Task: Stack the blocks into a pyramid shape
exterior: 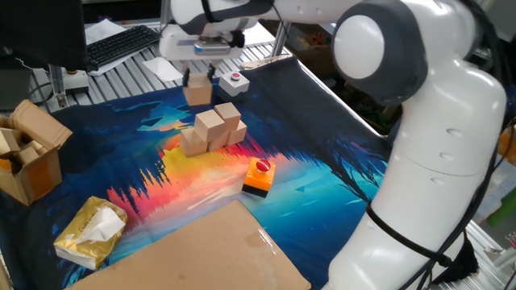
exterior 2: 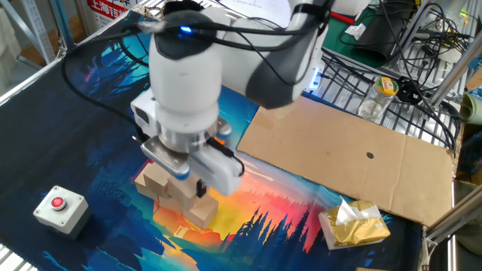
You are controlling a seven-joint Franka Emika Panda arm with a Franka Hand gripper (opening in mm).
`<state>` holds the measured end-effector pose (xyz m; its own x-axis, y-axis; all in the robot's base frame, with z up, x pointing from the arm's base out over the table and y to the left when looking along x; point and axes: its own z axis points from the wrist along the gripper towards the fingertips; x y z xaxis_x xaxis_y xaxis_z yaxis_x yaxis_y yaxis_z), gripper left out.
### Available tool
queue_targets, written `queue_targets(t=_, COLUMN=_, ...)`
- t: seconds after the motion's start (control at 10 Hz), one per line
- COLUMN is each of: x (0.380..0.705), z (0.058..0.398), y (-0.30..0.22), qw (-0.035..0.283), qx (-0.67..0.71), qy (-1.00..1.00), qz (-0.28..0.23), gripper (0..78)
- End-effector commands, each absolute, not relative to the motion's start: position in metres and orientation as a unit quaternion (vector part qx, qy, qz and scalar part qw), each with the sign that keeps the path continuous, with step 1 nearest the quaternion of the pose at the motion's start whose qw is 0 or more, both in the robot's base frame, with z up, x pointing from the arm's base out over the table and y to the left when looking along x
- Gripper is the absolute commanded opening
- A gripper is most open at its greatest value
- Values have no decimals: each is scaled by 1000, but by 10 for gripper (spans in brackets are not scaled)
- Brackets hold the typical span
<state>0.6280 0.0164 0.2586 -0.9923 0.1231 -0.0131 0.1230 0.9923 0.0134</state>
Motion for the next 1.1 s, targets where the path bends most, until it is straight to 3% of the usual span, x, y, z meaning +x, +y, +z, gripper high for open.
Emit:
queue_targets(t=0.1, x=611, z=257, y=3, qw=15, qx=29, qy=999, qz=4, gripper=12)
queue_targets(t=0.5, x=612, z=239, y=-24, qw=20, qx=-7, qy=1000, qz=10, gripper=12)
queue_targets(t=1.1, x=613, z=237, y=-25, qw=13, qx=-10, qy=1000, qz=17, gripper=12)
